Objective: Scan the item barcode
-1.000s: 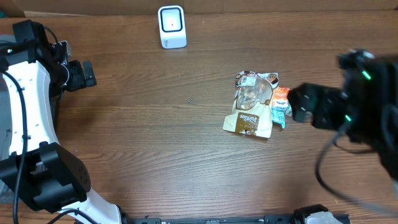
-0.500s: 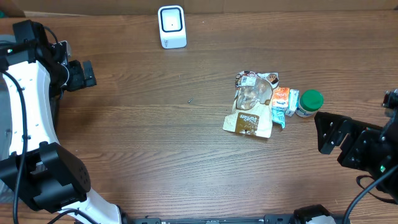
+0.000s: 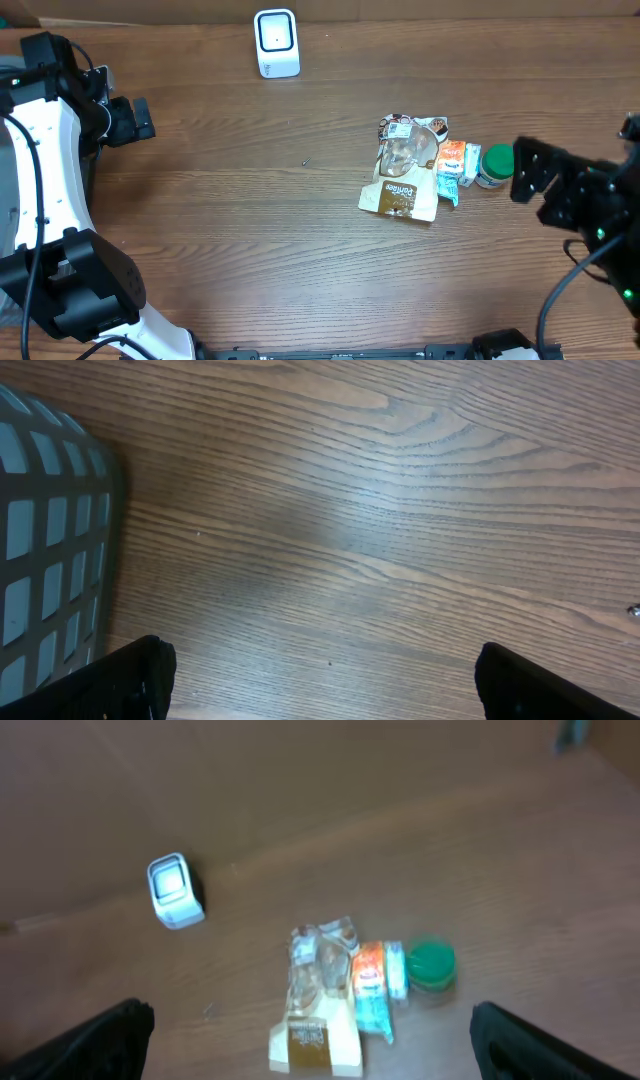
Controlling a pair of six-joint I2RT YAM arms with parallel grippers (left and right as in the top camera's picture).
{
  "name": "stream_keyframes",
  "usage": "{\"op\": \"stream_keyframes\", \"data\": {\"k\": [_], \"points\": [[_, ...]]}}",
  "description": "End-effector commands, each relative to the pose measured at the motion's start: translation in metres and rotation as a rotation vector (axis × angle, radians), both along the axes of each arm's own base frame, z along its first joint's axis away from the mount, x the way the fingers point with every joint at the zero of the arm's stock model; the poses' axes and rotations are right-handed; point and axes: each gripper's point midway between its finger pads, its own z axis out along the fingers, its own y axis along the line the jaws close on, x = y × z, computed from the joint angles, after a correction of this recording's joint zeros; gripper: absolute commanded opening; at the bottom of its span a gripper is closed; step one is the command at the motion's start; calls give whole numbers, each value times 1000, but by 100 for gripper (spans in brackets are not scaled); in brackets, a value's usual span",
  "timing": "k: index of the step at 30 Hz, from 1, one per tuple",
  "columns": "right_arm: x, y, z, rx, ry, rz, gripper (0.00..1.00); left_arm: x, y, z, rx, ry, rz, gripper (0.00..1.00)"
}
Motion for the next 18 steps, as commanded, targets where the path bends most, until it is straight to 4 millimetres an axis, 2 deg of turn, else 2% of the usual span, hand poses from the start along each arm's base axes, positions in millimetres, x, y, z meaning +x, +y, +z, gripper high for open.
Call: {"op": "stream_keyframes", "data": {"k": [1, 5, 9, 13, 14, 18], "points": [[4, -2, -11, -71, -69, 29, 100, 4, 1, 13, 19, -36, -13, 100], [18, 4, -32, -117, -197, 77, 100, 4, 1, 13, 19, -36, -13, 100], [26, 5, -64, -103, -330, 82, 100, 4, 1, 13, 19, -36, -13, 100], [25, 11, -101, -72, -454, 112, 100, 3, 1, 13, 19, -36, -13, 100], [23, 13, -117, -62, -505, 126, 100, 4, 1, 13, 19, -36, -13, 100], [19, 17, -151, -50, -576, 144, 100, 4, 1, 13, 19, -36, -13, 99]]}}
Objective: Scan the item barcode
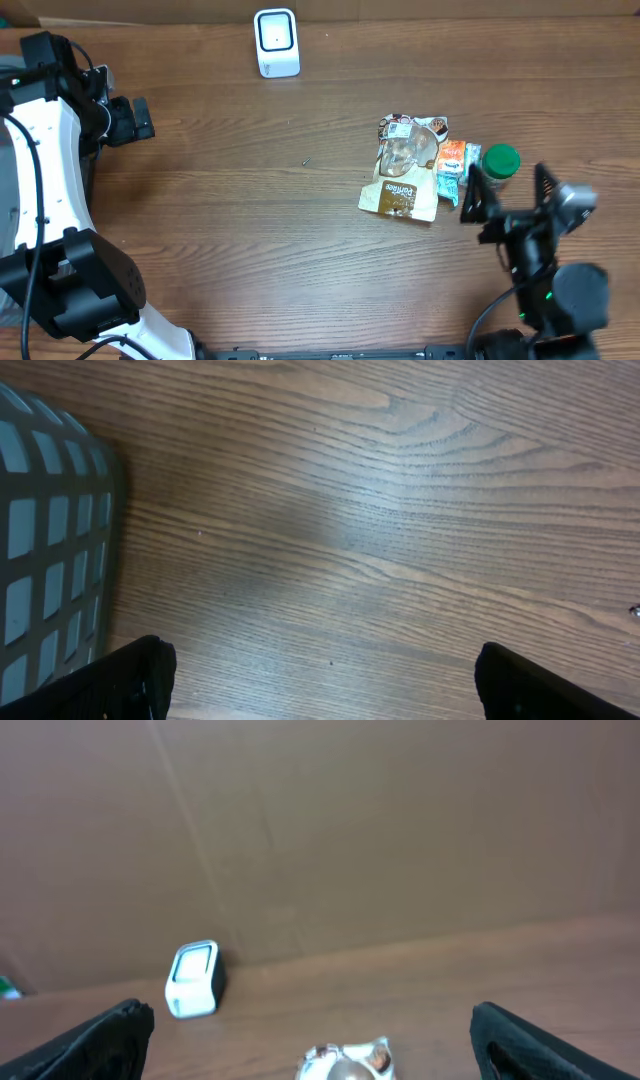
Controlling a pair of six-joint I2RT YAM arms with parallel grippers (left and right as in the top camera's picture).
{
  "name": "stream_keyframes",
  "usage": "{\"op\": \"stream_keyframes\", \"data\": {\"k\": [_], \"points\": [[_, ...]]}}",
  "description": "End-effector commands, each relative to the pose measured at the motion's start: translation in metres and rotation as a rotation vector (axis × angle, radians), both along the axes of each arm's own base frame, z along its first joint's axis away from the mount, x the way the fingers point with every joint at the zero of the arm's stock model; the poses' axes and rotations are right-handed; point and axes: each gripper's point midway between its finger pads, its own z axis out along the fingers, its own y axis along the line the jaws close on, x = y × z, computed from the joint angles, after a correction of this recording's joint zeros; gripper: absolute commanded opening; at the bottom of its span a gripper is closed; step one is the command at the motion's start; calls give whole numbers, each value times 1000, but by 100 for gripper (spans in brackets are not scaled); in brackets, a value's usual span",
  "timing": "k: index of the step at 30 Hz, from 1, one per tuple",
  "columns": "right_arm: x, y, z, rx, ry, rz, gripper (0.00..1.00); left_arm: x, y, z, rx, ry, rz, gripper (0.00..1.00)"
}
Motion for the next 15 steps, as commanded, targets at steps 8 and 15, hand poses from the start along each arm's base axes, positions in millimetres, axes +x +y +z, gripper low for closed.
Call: {"op": "stream_keyframes", "data": {"k": [8, 15], "points": [[-9, 9, -78, -2, -72, 60, 100, 4, 0, 13, 16, -37, -14, 100], [-6, 9, -103, -4, -54, 61, 100, 4, 0, 13, 16, -37, -14, 99]]}}
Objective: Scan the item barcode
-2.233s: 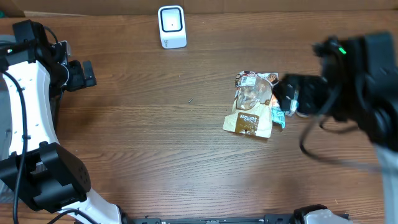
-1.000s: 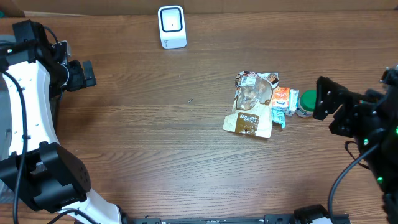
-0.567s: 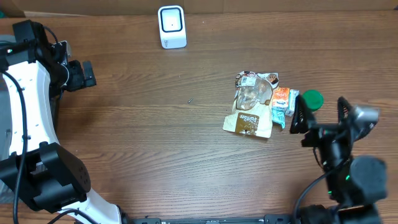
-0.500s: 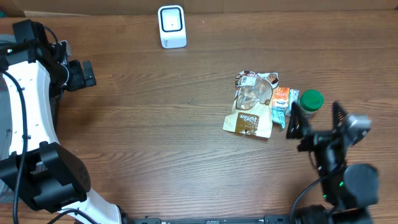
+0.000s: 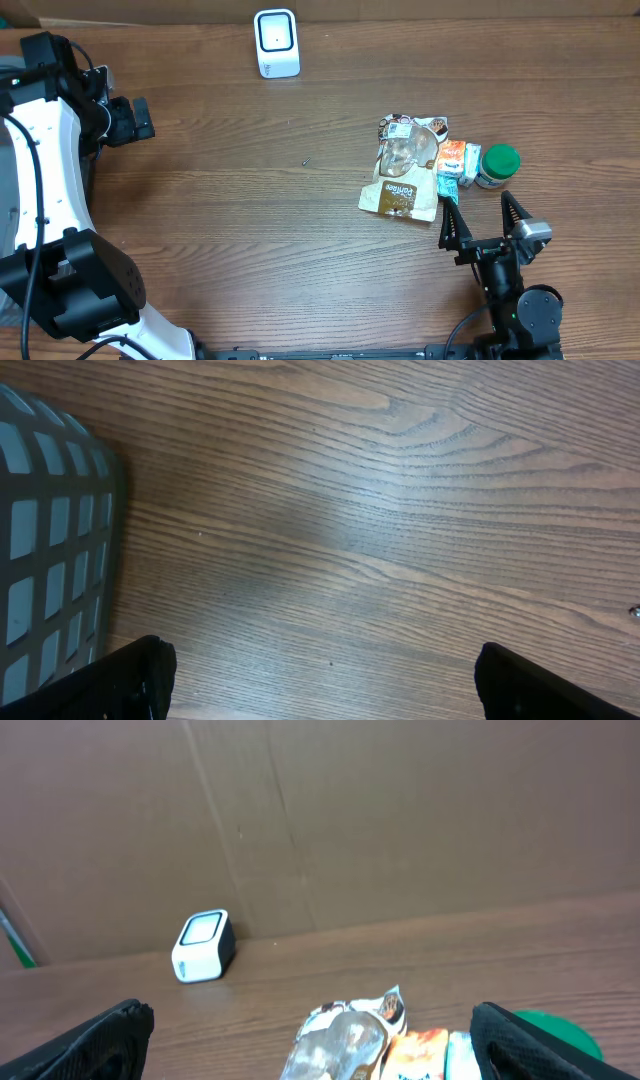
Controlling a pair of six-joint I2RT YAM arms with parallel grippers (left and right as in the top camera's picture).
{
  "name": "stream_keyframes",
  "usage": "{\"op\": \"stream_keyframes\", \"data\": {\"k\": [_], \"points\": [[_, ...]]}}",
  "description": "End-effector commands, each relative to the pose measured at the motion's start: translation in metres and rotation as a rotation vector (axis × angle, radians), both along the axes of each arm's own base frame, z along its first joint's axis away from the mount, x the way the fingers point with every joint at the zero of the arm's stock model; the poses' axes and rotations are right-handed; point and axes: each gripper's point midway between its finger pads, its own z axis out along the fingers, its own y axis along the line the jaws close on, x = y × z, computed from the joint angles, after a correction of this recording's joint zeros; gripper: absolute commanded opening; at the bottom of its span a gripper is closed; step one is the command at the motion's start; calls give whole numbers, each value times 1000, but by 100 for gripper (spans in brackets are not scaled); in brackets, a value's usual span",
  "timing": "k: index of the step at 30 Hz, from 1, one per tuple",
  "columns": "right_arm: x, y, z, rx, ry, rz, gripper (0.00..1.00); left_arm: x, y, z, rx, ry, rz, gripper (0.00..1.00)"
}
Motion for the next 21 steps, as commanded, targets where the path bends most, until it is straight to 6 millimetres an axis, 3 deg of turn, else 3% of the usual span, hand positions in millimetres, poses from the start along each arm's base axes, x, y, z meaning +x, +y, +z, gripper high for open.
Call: {"op": "stream_keyframes", "data": {"k": [1, 6, 21], "points": [[2, 0, -14, -7, 11, 0, 100, 4, 0, 13, 15, -36, -14, 100], [2, 1, -35, -25, 95, 5, 100, 4, 0, 13, 15, -36, -14, 99], [2, 2, -34, -23, 91, 8, 100, 4, 0, 13, 15, -36, -14, 100]]}}
